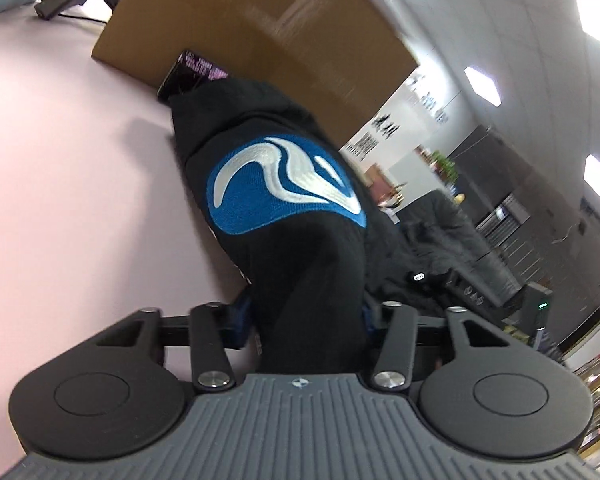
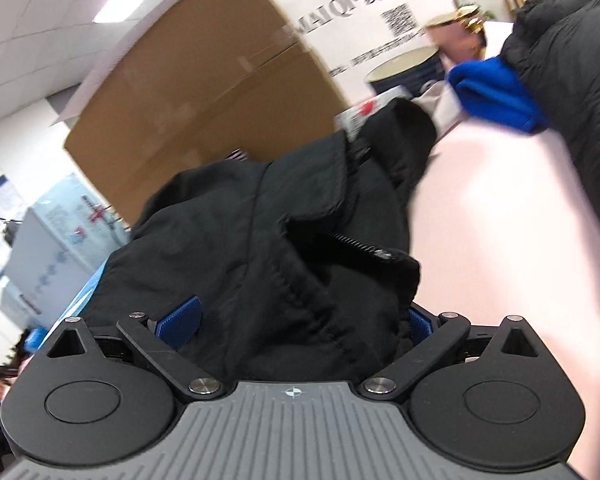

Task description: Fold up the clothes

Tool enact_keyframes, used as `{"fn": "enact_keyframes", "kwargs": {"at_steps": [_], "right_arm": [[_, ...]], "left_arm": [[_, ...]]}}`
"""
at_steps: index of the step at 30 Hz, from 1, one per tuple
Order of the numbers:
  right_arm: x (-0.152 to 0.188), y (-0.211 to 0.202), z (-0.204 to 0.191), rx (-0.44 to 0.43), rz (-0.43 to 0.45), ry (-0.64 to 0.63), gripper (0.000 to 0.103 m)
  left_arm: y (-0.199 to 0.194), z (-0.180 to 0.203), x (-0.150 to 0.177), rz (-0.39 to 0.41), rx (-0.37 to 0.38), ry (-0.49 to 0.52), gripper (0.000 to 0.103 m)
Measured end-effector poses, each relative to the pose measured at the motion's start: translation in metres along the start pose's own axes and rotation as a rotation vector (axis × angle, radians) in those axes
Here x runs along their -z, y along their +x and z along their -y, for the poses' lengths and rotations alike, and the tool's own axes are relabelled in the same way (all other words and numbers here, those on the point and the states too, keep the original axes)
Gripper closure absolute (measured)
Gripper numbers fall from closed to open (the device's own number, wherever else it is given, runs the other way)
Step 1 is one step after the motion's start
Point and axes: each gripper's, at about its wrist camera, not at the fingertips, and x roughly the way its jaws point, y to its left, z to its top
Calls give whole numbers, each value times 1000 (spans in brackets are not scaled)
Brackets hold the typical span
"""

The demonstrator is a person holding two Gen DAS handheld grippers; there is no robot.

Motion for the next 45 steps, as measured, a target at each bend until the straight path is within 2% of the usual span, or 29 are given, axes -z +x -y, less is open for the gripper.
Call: {"fn": "enact_keyframes", "kwargs": {"at_steps": [3, 7, 9, 10, 11, 13, 14, 16, 18, 20, 24, 27, 30, 32, 34, 35, 36, 37, 39, 42, 43, 45], "right_arm": [[6, 1, -18, -13, -26, -12, 3], [18, -1, -47, -11, -35, -68, 3], [21, -5, -53, 30, -17, -85, 3], [21, -7, -53, 53, -5, -92, 3], [21, -11, -52, 64, 5, -87, 3], [19, -16, -48, 86, 23, -79, 3], [18, -19, -47, 97, 33, -77, 3], [15, -26, -45, 122, 57, -79, 3], [11, -32, -45, 140, 80, -84, 2], [8, -32, -42, 140, 90, -90, 1], [-5, -30, -30, 129, 85, -86, 1], [-12, -26, -21, 122, 63, -63, 1], [-20, -14, -14, 90, 15, -54, 1], [-24, -6, -9, 55, -16, -42, 1], [-24, -1, -5, 29, -33, -31, 1], [-24, 1, -4, 24, -37, -25, 1], [-24, 4, -2, 19, -42, -19, 1], [-23, 6, 0, 15, -46, -13, 1], [-22, 8, 2, 2, -42, -6, 1], [-21, 8, -2, -18, -45, 6, 1], [-20, 8, -4, -28, -50, 16, 2], [-19, 10, -8, -57, -62, 32, 4]], "left_arm": [[-20, -5, -4, 64, 40, 17, 79], [-61, -9, -6, 118, 57, 32, 79], [-80, -7, 0, 111, 45, 60, 79], [-82, -10, 1, 106, 22, 56, 76], [-85, -13, 1, 103, -3, 49, 70], [-87, -20, 1, 113, -61, 21, 27], [-88, -23, -2, 126, -90, 15, 19], [-80, -26, -12, 121, -100, 12, 16], [-63, -32, -32, 81, -44, -8, 12], [-47, -38, -53, 63, -36, -43, 10], [-7, -49, -90, 31, -114, -119, 8], [27, -61, -106, -42, -151, -177, 8], [59, -69, -108, -143, -98, -233, 7], [69, -67, -108, -135, -62, -222, 7], [79, -63, -108, -151, -32, -204, 9], [85, -56, -107, -154, -33, -164, 9], [90, -51, -106, -156, -36, -125, 16], [91, -46, -103, -149, -53, -80, 30], [90, -34, -97, -119, -101, 27, 47], [62, -13, -90, -26, -98, 167, 70], [50, -9, -89, 3, -81, 165, 75], [26, -4, -89, 50, -48, 142, 79]]}}
